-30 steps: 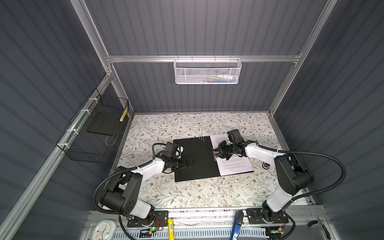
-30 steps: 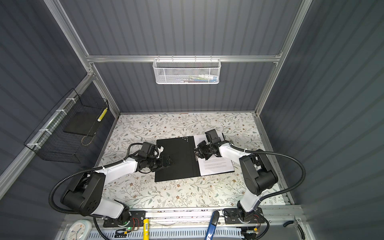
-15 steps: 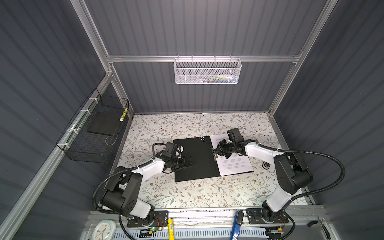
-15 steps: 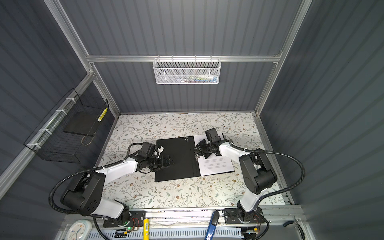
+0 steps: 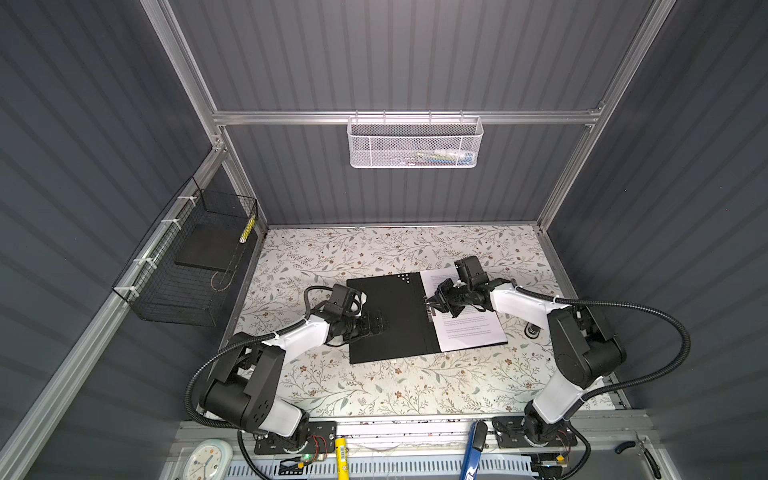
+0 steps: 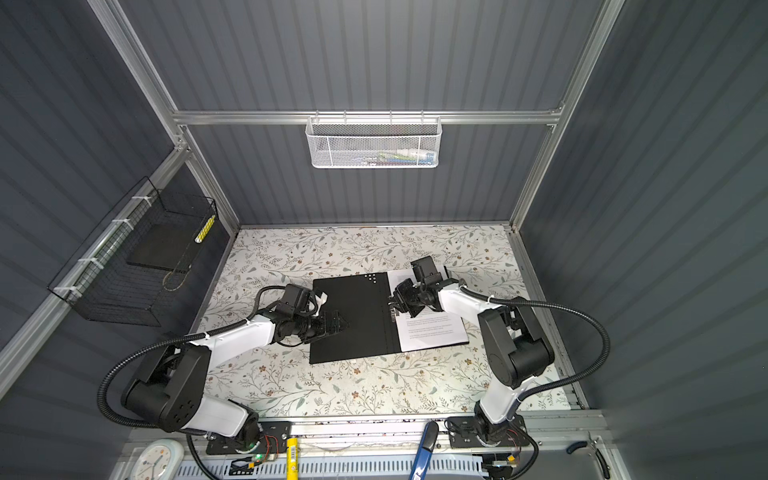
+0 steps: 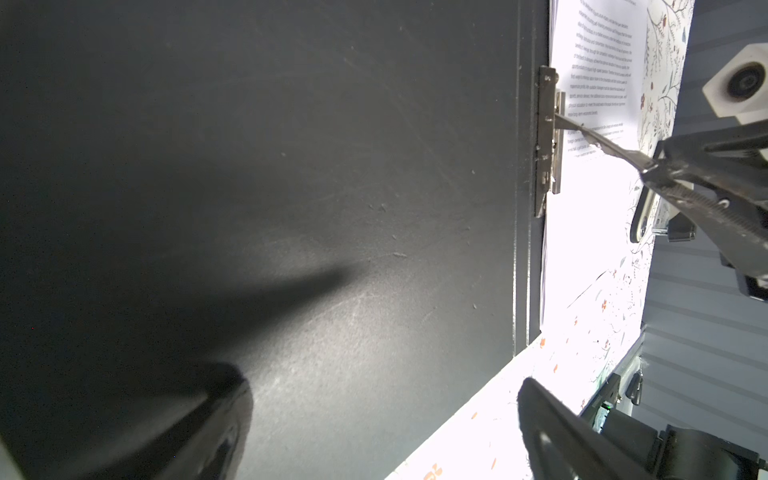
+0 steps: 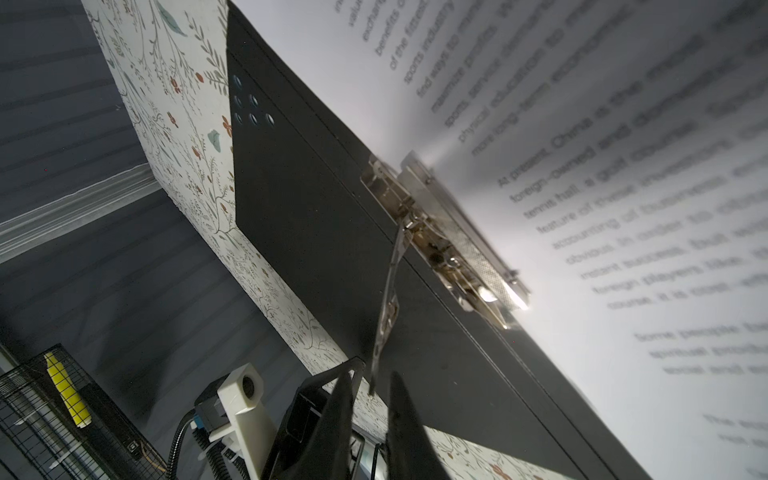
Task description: Put the files into the folder
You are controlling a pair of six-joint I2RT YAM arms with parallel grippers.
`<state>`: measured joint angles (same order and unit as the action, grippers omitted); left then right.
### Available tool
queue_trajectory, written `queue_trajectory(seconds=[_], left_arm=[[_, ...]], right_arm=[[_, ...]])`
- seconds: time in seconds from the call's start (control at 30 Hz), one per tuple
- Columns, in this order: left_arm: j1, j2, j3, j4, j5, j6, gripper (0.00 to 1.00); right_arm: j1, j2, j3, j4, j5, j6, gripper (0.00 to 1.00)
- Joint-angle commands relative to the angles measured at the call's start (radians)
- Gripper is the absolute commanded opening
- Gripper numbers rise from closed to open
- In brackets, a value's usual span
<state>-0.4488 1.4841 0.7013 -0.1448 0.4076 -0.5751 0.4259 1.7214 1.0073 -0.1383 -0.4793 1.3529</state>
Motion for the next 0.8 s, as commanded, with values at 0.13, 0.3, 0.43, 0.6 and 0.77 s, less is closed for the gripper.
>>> queue_trajectory(seconds=[0.13, 0.3, 0.43, 0.6, 0.77], left_arm=[[0.002, 0.012, 0.004, -0.009, 0.012, 0.021, 1.00], [0.003, 0.013, 0.003, -0.009, 0.012, 0.021, 1.00], [0.003, 0.011, 0.004, -0.010, 0.011, 0.021, 1.00], [0.003, 0.009, 0.005, -0.013, 0.010, 0.019, 1.00], [0.003, 0.002, 0.009, -0.019, 0.008, 0.008, 1.00]], right_arm=[[-0.003, 0.024, -0.006, 0.006, -0.019, -0.008, 0.16], [-0.003, 0.024, -0.006, 0.006, -0.017, -0.008, 0.13], [-0.003, 0.023, -0.010, 0.008, -0.018, -0.007, 0.12], [-0.004, 0.023, -0.021, 0.010, -0.016, -0.004, 0.10], [-0.005, 0.023, -0.029, 0.013, -0.016, -0.001, 0.09]])
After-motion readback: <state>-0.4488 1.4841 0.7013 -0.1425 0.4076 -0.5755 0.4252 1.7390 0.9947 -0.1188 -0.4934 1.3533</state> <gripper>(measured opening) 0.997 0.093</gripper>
